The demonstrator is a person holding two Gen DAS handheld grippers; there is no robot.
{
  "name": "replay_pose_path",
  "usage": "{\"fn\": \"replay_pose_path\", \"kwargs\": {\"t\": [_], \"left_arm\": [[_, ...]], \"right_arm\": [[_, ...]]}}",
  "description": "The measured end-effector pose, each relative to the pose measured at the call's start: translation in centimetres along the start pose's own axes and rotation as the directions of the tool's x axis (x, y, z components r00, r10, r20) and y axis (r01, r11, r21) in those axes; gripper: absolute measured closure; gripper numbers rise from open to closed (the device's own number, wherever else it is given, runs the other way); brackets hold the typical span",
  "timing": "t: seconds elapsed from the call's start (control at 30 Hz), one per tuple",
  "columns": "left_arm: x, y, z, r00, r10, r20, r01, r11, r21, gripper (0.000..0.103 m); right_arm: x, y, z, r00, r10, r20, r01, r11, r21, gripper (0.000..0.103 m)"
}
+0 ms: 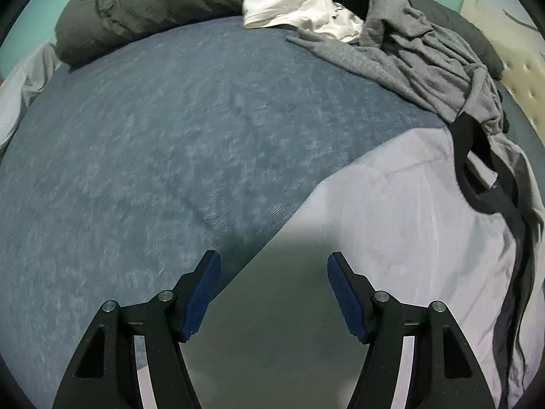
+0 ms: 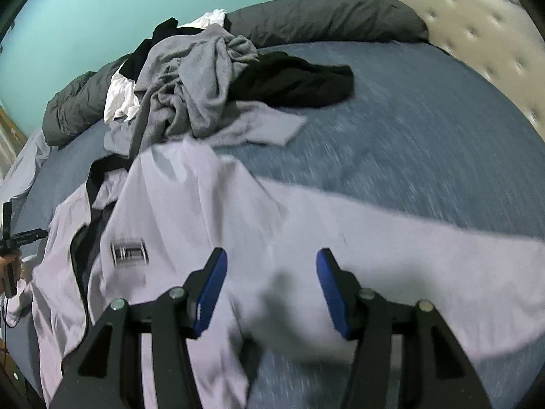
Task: Fold clothes
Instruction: 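Grasp the jacket collar with the left tool and lift it toward the right tool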
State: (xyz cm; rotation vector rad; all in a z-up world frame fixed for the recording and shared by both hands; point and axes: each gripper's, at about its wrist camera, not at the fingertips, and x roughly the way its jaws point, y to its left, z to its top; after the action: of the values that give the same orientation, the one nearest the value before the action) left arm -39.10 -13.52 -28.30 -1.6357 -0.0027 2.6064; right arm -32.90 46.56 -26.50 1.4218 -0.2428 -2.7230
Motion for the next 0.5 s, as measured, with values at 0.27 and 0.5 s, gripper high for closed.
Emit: {"fn": "replay_pose_path", "kwargs": {"t": [0.27, 0.5], "left_arm": [[-0.6, -5.0, 2.6, 0.994, -0.094, 0.048, 0.092, 0.995, 0.034, 0.034], [0.5, -14.5, 4.4, 0.966, -0.254, 0.038, 0.251, 0.965, 0.070, 0.034]], "right_arm": [[3.4, 7.2, 6.0, 0.996, 0.091, -0.017, -0.092, 0.984, -0.155, 0.047], [5.6, 10.8, 6.2, 0.994, 0.108, -0.028, -0.111, 0.973, -0.204, 0.047]]}}
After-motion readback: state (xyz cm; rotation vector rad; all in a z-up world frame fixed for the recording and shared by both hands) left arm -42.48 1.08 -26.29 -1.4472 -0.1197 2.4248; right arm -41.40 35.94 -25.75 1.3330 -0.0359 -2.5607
